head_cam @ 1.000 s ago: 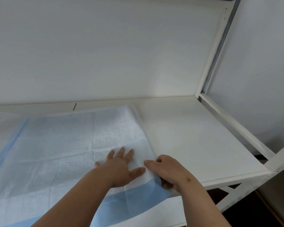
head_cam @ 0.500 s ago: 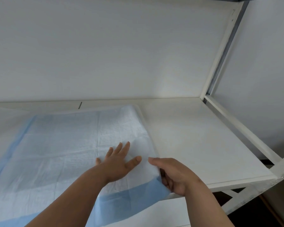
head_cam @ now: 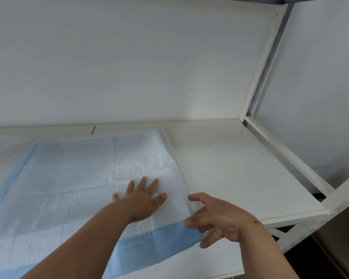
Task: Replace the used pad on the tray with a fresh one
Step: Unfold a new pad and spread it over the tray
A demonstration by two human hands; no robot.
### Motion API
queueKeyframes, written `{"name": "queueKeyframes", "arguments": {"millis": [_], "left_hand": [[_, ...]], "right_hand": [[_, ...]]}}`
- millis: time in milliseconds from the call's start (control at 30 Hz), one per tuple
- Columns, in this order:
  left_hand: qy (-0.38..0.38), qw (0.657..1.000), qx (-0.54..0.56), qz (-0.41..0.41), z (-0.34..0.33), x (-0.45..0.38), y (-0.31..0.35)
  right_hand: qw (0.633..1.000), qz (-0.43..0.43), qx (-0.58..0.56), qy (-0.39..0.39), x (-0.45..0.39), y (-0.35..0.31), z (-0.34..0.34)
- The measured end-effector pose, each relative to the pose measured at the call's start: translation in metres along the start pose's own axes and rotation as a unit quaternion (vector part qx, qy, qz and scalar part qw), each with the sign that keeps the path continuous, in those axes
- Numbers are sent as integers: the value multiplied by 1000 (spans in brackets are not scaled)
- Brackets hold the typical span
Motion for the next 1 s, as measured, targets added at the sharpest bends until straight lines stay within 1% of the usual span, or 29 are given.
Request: {"name": "queueKeyframes", "arguments": {"millis": [100,167,233,300,367,500,567,667,733,900,1000], "left_hand": [[-2,999,-16,32,-5,-3,1],[33,998,-23,44,0,-4,8],[88,995,-44,11,7,-5,24],[108,993,-30,-46,8,-10,41],[86,993,-12,-83,2,-18,52],[51,996,-10,-70,-4,-30,52],[38,997,-10,-67,-4,-31,51],[26,997,-23,-67,-5,-33,52],[25,997,-31,-65,-6,-34,52],[21,997,-34,-67,-7,-34,52],[16,997,-32,-68,-6,-34,53]], "right_hand": [[992,25,125,1,8,-3,-4],[971,53,233,2,13,-4,-11],[953,68,294,9,15,-4,-15],[948,84,305,20,14,-4,-18],[950,95,295,45,12,-1,-15],[960,100,248,83,12,8,-11],[960,114,230,115,14,8,-11],[935,143,281,165,18,5,-10],[932,144,292,159,21,3,-9],[948,112,264,134,28,7,2],[931,138,306,144,34,1,1]]}}
Point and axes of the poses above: each hand's wrist, its own x-axis away from the middle knuckle, its own z-axis out of the back of the hand, y = z × x, the point moved 7 cm from there along -x, towards the middle knuckle, and after that the axes turned 1 degree about -x, right-handed, at the moved point
